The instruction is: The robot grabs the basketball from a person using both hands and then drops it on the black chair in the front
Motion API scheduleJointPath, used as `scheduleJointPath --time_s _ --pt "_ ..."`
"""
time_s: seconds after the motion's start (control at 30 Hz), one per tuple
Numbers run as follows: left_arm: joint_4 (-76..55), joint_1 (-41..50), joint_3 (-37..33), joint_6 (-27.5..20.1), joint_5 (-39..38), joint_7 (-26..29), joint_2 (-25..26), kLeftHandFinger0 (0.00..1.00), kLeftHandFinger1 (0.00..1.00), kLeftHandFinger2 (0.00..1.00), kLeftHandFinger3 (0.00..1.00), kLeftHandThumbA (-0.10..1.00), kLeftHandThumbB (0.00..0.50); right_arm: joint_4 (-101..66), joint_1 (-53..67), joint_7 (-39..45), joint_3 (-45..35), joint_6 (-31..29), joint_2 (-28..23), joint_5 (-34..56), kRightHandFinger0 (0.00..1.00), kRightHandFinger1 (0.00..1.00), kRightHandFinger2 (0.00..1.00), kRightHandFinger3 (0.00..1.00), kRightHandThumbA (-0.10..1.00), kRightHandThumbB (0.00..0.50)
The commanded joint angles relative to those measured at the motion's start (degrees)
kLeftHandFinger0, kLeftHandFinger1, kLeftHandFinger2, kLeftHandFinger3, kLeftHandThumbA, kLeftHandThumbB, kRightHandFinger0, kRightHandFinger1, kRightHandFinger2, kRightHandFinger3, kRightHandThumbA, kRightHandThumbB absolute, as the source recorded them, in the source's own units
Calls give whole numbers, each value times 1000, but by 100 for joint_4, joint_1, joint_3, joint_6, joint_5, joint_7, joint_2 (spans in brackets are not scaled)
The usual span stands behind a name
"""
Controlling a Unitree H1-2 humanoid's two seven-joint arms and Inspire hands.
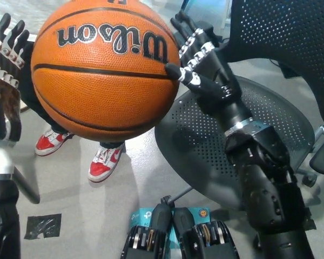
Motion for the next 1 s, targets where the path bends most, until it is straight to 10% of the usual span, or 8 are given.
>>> scheduleJointPath --time_s 0.0,0.13,0.47,0.97 --pt "-172 -190 -203 -147 48 -126 -119 1000 1000 1000 1000 1000 209 364 -395 -317 698 -819 93 -1747 1000 1000 1000 1000 1000 323" --pt "-36 -193 -311 -203 166 -118 -229 1000 1000 1000 1000 1000 217 597 -428 -619 866 -910 269 -2117 1000 1000 1000 1000 1000 397" --pt "417 -365 -905 -218 986 96 -648 1000 1000 1000 1000 1000 197 1111 -412 -738 426 -1506 1130 -1454 1000 1000 1000 1000 1000 350" --pt "953 -539 -1876 -231 2147 0 -400 1000 1000 1000 1000 1000 197 1064 -489 -905 669 -1804 1076 -1889 1000 1000 1000 1000 1000 309"
